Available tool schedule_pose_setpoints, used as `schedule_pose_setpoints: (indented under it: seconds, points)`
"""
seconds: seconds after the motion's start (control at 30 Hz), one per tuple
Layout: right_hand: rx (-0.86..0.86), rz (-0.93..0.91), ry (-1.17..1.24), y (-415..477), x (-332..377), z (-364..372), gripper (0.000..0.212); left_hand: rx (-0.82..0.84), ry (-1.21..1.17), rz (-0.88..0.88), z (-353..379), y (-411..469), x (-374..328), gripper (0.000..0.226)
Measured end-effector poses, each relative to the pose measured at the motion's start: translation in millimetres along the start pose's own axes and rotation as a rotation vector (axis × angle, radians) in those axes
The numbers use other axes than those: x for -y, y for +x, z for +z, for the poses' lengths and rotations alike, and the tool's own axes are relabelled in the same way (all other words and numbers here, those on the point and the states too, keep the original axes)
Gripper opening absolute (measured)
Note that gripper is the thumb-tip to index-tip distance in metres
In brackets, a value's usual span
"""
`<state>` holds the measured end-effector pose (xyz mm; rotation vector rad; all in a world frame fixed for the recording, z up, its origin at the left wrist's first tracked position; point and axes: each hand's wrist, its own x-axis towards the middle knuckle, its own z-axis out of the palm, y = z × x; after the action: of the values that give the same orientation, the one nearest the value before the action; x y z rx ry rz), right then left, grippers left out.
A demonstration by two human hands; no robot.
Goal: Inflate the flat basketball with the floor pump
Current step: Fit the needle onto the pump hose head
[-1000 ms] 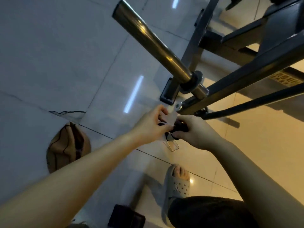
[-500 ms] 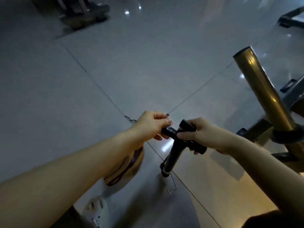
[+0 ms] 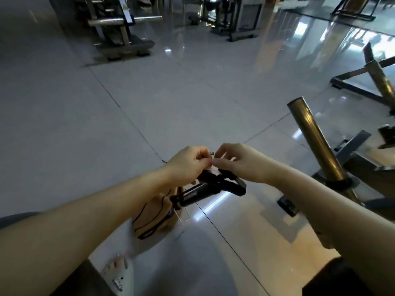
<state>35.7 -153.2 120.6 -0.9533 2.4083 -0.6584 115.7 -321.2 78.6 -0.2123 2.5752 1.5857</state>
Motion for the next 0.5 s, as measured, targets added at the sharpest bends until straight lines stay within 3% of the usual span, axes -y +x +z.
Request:
schedule_pose_setpoints:
  seconds: [0.1,0.2,0.5]
  points:
    - [-0.056,-0.086,-0.159,-4,7,-1,0.026,0.071,-0.006,0.011,-1,-6,-4,0.017]
    - [-0.16,-0.087,-0.009,-10,-4,10,0.018,0.139,-0.011,0.033,1,-8,-8,0.014]
    - [0.074,-0.091,0.166,2,-28,0,0.03,0.244,-0.065,-0.044,12,2,-16,0.012]
